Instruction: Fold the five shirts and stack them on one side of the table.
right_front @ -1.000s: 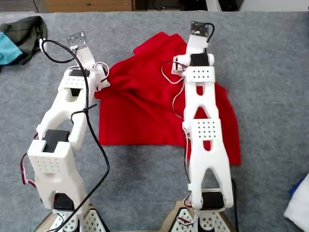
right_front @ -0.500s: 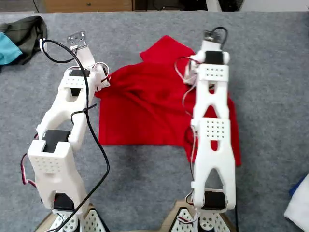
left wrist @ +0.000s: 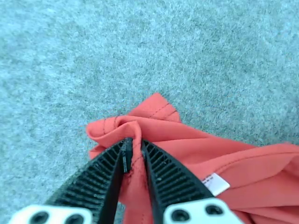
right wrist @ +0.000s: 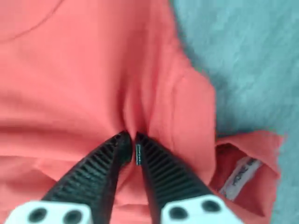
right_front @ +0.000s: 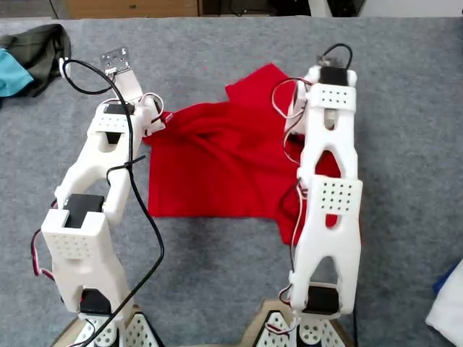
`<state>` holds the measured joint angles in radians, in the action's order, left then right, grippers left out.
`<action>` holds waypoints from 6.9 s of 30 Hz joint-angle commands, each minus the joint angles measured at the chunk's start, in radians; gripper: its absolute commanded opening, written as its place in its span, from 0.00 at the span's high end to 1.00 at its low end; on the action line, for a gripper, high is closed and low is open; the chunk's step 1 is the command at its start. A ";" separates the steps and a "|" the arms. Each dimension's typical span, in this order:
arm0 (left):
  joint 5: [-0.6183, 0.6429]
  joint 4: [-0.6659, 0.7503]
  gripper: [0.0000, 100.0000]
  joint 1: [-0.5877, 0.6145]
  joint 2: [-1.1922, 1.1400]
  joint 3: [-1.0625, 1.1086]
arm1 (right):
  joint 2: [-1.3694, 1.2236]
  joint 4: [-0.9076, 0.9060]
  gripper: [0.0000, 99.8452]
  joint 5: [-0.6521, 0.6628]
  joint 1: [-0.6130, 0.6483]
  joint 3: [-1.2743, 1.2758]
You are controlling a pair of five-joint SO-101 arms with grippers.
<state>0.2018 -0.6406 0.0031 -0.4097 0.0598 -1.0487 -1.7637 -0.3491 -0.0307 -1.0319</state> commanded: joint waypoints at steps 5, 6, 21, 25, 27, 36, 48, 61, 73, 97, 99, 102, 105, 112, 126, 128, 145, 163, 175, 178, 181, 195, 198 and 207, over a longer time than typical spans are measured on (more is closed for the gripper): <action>-0.003 -0.040 0.98 -0.014 0.013 -0.029 | 0.131 -0.002 0.71 0.012 0.012 -0.022; -0.003 -0.040 0.98 -0.014 0.013 -0.029 | 0.131 -0.002 0.69 0.012 0.015 -0.048; -0.003 -0.044 0.98 -0.014 0.013 -0.031 | 0.068 0.756 0.64 0.034 0.081 -0.165; -0.003 -0.044 0.98 -0.014 0.013 -0.031 | -0.016 0.913 0.64 0.086 0.150 -0.166; -0.003 -0.044 0.98 -0.014 0.013 -0.031 | -0.059 1.002 0.65 0.087 0.171 -0.166; -0.003 -0.044 0.98 -0.012 0.013 -0.029 | -0.220 1.186 0.77 0.083 0.162 -0.166; -0.003 -0.044 0.98 -0.012 0.013 -0.031 | -0.283 1.048 0.64 0.091 0.134 -0.166; -0.003 -0.046 0.98 -0.009 0.013 -0.029 | -0.352 1.229 0.94 0.285 0.101 -0.168; -0.005 -0.046 0.98 -0.011 0.013 -0.029 | -0.344 1.033 0.99 0.315 0.091 -0.401; -0.005 -0.046 0.98 -0.011 0.016 -0.025 | -0.025 0.037 0.99 0.318 0.076 -0.522; -0.005 -0.046 0.98 -0.011 0.016 -0.025 | -0.015 -0.017 0.99 0.316 0.076 -0.519; -0.005 -0.046 0.98 -0.011 0.016 -0.025 | 0.005 -0.023 0.99 0.293 0.058 -0.507; -0.005 -0.046 0.98 -0.011 0.016 -0.025 | 0.025 -0.023 0.99 0.265 0.042 -0.438; -0.005 -0.046 0.98 -0.011 0.016 -0.026 | 0.220 -0.023 0.99 0.261 0.022 -0.019; -0.005 -0.046 0.98 -0.012 0.016 -0.026 | 0.453 -0.020 0.99 0.232 0.033 0.389; -0.005 -0.046 0.98 -0.012 0.016 -0.026 | 0.484 -0.021 0.99 0.232 0.038 0.410; -0.005 -0.046 0.98 -0.012 0.018 -0.023 | 0.788 0.032 0.98 0.238 0.108 0.940; -0.005 -0.048 0.98 -0.012 0.018 -0.023 | 0.802 -0.017 0.74 0.232 0.160 0.723; -0.005 -0.048 0.98 -0.012 0.018 -0.023 | 0.806 -0.020 0.74 0.230 0.199 0.519; -0.005 -0.048 0.98 -0.012 0.018 -0.023 | 0.809 -0.020 0.75 0.230 0.249 0.598; -0.005 -0.048 0.98 -0.012 0.018 -0.023 | 0.811 -0.021 0.81 0.230 0.282 0.668; -0.005 -0.048 0.98 -0.012 0.018 -0.023 | 1.190 -0.023 0.85 0.367 0.312 1.049; -0.005 -0.048 0.98 -0.014 0.018 -0.023 | 1.283 -0.021 0.85 0.368 0.334 1.207; -0.005 -0.048 0.98 -0.014 0.018 -0.021 | 1.323 -0.017 0.85 0.376 0.341 1.512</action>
<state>0.2018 -0.6774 -0.0031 -0.4097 0.0598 0.2248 -1.7637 0.0100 0.2961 0.4304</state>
